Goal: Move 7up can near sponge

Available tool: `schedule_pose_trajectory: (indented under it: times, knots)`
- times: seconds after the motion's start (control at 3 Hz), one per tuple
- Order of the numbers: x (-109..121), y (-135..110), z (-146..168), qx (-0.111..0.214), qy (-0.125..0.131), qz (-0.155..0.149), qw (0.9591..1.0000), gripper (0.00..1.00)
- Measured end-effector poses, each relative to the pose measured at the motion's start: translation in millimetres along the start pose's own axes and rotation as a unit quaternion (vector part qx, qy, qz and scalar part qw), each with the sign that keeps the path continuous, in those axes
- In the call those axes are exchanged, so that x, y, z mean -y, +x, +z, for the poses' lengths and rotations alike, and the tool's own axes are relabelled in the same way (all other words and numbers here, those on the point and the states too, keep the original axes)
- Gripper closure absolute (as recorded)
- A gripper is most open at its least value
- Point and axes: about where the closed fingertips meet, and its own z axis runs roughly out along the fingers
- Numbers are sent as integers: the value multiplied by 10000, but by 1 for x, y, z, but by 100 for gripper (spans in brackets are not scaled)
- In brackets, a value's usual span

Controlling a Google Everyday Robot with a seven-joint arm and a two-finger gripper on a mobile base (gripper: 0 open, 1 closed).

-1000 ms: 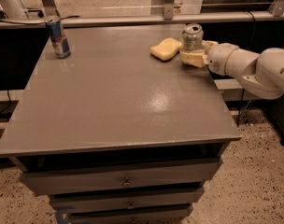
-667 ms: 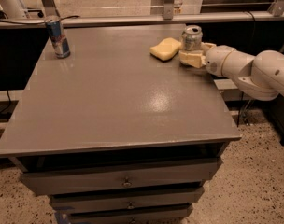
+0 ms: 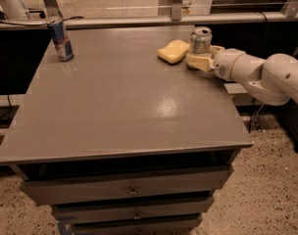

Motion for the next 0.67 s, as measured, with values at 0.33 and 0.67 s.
schedule_pose_trajectory:
  times: [0.33,0.67]
  knots:
    - [0,0,0,0,-1,2,10000,37]
    - [0,0,0,0,-2,3,10000,13]
